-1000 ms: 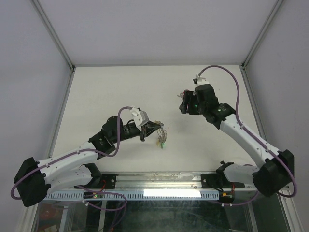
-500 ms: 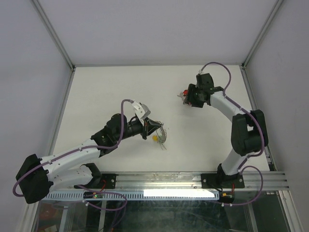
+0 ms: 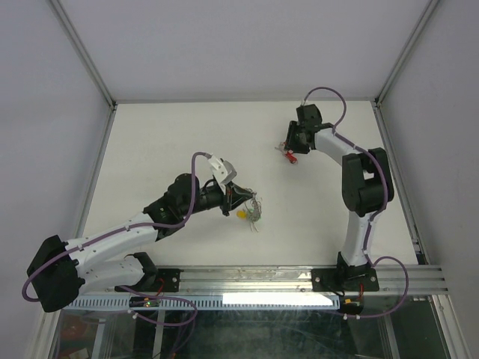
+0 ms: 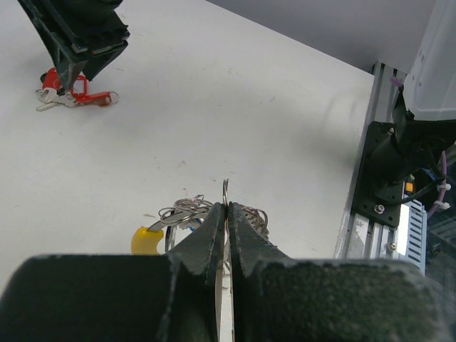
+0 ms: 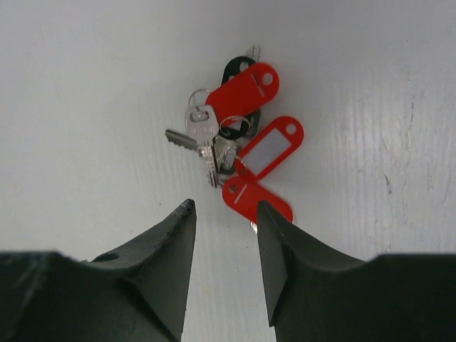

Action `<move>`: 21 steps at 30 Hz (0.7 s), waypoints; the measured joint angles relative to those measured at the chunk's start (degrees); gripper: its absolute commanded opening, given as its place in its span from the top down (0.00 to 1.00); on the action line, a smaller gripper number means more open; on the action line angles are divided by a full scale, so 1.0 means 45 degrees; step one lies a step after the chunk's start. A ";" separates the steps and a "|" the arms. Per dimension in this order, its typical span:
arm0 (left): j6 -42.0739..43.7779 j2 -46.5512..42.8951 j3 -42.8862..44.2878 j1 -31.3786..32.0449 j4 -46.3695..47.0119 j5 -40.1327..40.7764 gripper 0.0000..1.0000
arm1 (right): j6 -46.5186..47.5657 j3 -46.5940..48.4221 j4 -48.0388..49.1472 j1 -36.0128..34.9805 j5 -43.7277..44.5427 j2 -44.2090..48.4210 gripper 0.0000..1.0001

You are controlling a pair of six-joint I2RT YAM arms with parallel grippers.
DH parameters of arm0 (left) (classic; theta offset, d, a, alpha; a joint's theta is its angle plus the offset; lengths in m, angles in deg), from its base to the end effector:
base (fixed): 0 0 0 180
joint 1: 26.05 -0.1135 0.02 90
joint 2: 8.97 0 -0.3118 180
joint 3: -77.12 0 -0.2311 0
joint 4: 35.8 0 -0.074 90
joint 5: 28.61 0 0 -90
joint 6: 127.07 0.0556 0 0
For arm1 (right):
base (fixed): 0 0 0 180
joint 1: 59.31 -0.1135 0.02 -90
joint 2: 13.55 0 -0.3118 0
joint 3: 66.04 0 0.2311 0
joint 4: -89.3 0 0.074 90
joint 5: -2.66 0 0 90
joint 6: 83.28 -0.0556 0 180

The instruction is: Put the keys on the keyring

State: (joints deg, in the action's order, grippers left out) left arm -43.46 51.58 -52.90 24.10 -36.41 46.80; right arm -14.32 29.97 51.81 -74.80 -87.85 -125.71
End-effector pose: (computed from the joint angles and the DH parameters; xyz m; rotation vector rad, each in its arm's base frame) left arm 0.1297 -0.1773 0.3178 0.8685 1.6414 -0.9270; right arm 0.4204 0.1170 0.2336 0.1187 2.5255 0.2709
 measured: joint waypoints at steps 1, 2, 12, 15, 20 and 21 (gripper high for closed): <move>0.0019 0.0000 0.0005 0.0000 0.0000 -0.0068 1.00 | -0.0015 0.0189 0.0010 0.0010 0.0087 -0.0180 0.58; 0.0044 0.0000 0.0015 0.0000 -0.0005 -0.0107 1.00 | -0.0024 0.0374 0.0015 0.0024 0.0209 -0.0359 0.58; 0.0063 0.0000 0.0039 0.0000 -0.0335 -0.0097 1.00 | -0.0068 0.1700 0.0039 0.0034 0.0797 -0.1923 0.64; 0.0078 0.0000 0.0039 0.0000 -0.0364 -0.0102 1.00 | -0.0039 0.1870 -0.0034 0.0029 0.0787 -0.2030 0.64; 0.0146 0.0000 0.0039 0.0000 -0.0364 -0.0117 1.00 | 0.0452 0.1948 -0.0117 0.0029 0.0680 -0.2030 0.61; 0.0160 0.0000 0.0044 0.0000 -0.0364 -0.0131 1.00 | 0.0670 0.1953 -0.0136 0.0029 0.0651 -0.2030 0.61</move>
State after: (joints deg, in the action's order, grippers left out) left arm -42.74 51.58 -52.70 24.10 -38.04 46.21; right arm -11.30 38.76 51.20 -74.67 -84.92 -134.84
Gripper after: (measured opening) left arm 0.006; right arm 0.378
